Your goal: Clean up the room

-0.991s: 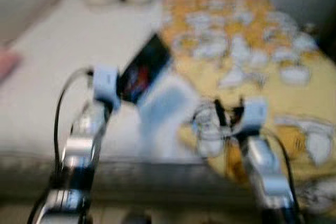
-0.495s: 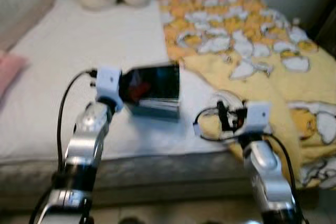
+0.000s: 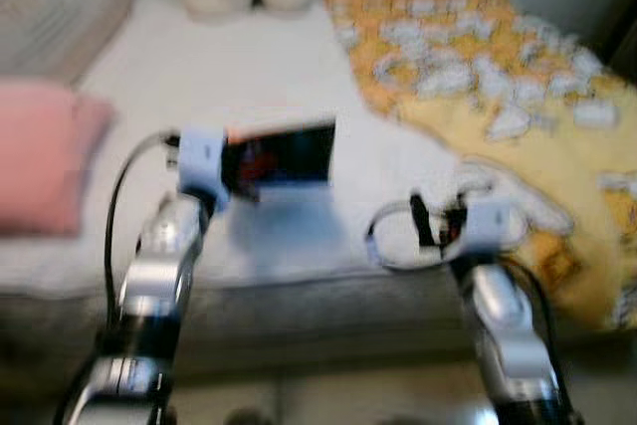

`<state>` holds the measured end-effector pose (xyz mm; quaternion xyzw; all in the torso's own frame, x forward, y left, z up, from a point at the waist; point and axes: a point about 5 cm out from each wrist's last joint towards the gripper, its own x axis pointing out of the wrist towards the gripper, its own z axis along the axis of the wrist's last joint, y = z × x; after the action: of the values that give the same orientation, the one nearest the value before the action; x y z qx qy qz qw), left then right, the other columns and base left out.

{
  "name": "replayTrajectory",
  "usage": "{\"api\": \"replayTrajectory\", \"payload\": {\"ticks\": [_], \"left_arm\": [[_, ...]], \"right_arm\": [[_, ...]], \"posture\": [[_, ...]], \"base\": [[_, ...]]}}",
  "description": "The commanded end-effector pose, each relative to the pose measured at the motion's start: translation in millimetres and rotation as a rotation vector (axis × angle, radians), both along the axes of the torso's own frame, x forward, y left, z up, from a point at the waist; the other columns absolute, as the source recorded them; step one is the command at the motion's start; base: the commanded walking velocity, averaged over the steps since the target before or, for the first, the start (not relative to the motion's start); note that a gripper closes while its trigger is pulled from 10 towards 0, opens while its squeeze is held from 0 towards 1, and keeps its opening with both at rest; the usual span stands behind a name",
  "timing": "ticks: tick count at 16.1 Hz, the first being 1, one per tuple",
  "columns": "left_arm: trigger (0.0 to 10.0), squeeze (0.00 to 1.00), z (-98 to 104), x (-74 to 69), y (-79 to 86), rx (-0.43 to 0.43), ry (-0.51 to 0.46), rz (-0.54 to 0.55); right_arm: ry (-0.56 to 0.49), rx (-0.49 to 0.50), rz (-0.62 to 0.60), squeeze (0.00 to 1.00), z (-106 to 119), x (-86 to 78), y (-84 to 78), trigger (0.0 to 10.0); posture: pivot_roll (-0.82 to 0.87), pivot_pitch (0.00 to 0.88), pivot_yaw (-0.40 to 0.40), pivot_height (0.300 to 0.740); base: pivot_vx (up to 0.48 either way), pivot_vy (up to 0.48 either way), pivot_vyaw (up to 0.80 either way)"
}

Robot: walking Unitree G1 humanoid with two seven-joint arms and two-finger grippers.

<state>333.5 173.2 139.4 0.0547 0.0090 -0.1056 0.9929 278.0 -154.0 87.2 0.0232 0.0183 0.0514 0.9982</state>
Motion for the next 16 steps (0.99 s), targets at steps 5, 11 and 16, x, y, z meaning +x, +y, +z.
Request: {"api": "replayTrajectory", "payload": {"ticks": [5,11,16], "left_arm": [[10.0,0.0,17.1,21.3,-17.4,-0.03,0.014,-0.014],[10.0,0.0,26.1,35.2,-33.2,-0.012,0.028,-0.036],[10.0,0.0,17.2,18.1,-43.9,-0.047,-0.008,-0.067]], "right_arm": [[0.003,0.008,0.077,0.0,-0.8,1.4,14.1,10.0],[0.005,0.015,0.077,0.0,-1.9,1.2,17.5,10.0],[0.003,0.003,0.074,0.0,-1.6,2.2,16.9,10.0]], "posture": [[0.0,0.0,0.0,0.74],[0.0,0.0,0.007,0.74],[0.01,0.0,0.002,0.74]], "base": [[0.0,0.48,0.0],[0.0,0.317,0.0],[0.08,-0.049,0.1]]}}
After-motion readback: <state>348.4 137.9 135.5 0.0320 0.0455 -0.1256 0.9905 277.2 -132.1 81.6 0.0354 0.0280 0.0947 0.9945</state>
